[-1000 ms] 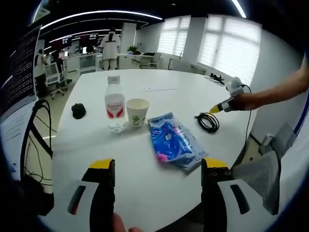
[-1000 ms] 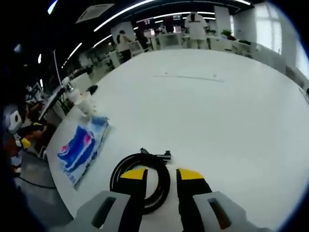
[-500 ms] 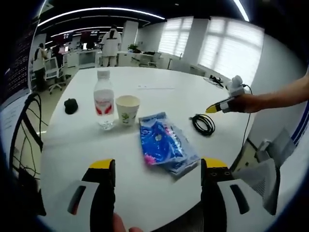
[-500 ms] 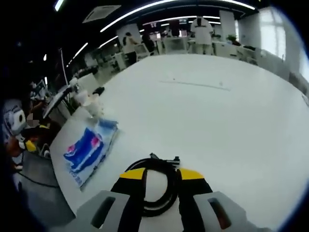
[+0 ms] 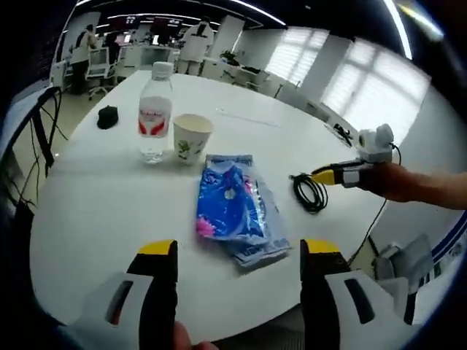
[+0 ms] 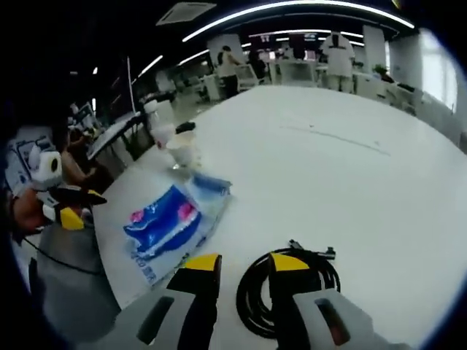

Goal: Arrange the tabletop items into an orderly group along one side of the table until the central work area is clear of visible clutter.

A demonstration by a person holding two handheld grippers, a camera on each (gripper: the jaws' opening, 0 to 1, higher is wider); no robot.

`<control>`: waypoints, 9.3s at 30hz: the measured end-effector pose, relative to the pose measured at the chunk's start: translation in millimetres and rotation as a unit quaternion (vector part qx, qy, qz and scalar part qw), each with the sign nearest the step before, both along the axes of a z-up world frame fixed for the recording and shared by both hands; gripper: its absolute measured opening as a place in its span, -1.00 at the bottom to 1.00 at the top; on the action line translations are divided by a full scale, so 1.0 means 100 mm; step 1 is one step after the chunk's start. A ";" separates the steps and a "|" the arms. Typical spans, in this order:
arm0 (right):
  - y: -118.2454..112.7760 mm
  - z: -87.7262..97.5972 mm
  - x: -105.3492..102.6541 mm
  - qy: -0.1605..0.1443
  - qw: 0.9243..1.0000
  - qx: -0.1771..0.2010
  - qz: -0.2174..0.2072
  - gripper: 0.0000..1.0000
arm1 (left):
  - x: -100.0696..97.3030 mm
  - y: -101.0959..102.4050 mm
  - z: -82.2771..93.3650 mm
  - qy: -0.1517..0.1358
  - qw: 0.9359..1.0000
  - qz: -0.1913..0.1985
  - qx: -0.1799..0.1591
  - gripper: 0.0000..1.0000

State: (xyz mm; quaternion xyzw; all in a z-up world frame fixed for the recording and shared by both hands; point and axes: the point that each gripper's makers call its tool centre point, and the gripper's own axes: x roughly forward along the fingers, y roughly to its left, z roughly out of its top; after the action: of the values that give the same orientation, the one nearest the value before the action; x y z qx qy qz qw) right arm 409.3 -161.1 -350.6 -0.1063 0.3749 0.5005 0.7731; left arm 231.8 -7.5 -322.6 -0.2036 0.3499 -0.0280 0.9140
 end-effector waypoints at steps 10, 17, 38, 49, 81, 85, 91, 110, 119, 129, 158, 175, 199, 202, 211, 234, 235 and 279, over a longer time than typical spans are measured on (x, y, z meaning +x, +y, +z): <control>0.22 0.04 -0.13 0.006 1.000 0.015 0.013 -0.51 | -0.02 -0.15 -0.10 0.019 0.999 0.034 -0.029 0.29; 0.25 0.06 -0.17 0.013 1.000 0.023 0.012 -0.50 | 0.00 -0.16 -0.17 0.027 0.998 0.049 -0.032 0.25; 0.70 -0.02 -0.24 0.042 0.998 0.022 0.043 -0.35 | 0.19 -0.24 -0.37 0.049 0.990 0.110 -0.078 -0.12; 1.03 -0.06 -0.20 0.042 0.996 0.012 0.074 -0.34 | 0.27 -0.25 -0.52 0.061 0.989 0.116 -0.065 -0.27; 1.42 -0.20 -0.36 0.034 0.994 -0.010 0.101 -0.99 | 0.32 -0.19 -0.66 0.078 0.990 0.109 -0.048 -0.98; 1.39 -0.18 -0.37 0.034 0.996 0.000 0.088 -1.00 | 0.32 -0.16 -0.66 0.077 0.990 0.110 -0.044 -1.00; 1.33 -0.15 -0.32 0.040 0.997 0.016 0.070 -1.00 | 0.30 -0.09 -0.63 0.073 0.988 0.126 -0.044 -1.00; 0.78 -0.10 -0.44 0.073 0.997 0.034 -0.012 -1.00 | 0.35 -0.09 -0.44 0.044 0.992 0.114 -0.022 -1.00; 0.57 -0.16 -0.55 0.113 0.991 0.032 -0.062 -1.00 | 0.42 -0.07 -0.43 0.033 0.994 0.105 -0.017 -1.00; 0.39 -0.18 -0.79 0.126 0.987 0.026 -0.093 -1.00 | 0.50 -0.09 -0.45 0.029 0.995 0.094 -0.017 -1.00; 0.22 -0.24 -0.86 0.112 0.986 0.052 -0.112 -0.70 | 0.39 -0.17 -0.54 0.048 0.998 0.030 0.027 -0.82; 0.16 -0.36 -0.84 0.119 0.986 0.043 -0.111 -0.79 | 0.30 -0.14 -0.62 0.075 0.996 0.012 0.056 -0.56; 0.10 -0.23 -0.51 0.099 0.987 0.068 -0.105 -1.00 | 0.74 -0.35 -0.35 0.034 0.997 -0.028 0.068 -1.00; -0.02 -0.18 -0.36 0.095 0.985 0.074 -0.121 -1.00 | 0.91 -0.49 -0.32 0.028 0.996 -0.045 0.071 -1.00; -0.46 -0.14 0.04 0.080 0.979 0.079 -0.168 -1.00 | 1.38 -0.86 -0.23 0.010 0.994 -0.084 0.069 -1.00; -0.84 0.01 0.65 0.059 0.974 0.085 -0.202 -1.00 | 2.12 -1.26 -0.20 -0.006 0.991 -0.118 0.059 -1.00; -0.84 0.02 0.69 0.058 0.974 0.087 -0.204 -1.00 | 2.12 -1.28 -0.18 -0.007 0.992 -0.116 0.058 -1.00; -0.93 -0.50 1.66 0.071 0.968 0.085 -0.224 -1.00 | 2.95 -1.36 -0.81 0.033 0.994 -0.100 0.037 -1.00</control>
State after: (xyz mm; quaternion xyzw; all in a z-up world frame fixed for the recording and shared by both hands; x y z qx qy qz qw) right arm 575.7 -254.1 -401.0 0.0824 0.3988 0.3506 0.8434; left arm 527.1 -143.1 -404.0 -0.1347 0.3992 -0.0995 0.9015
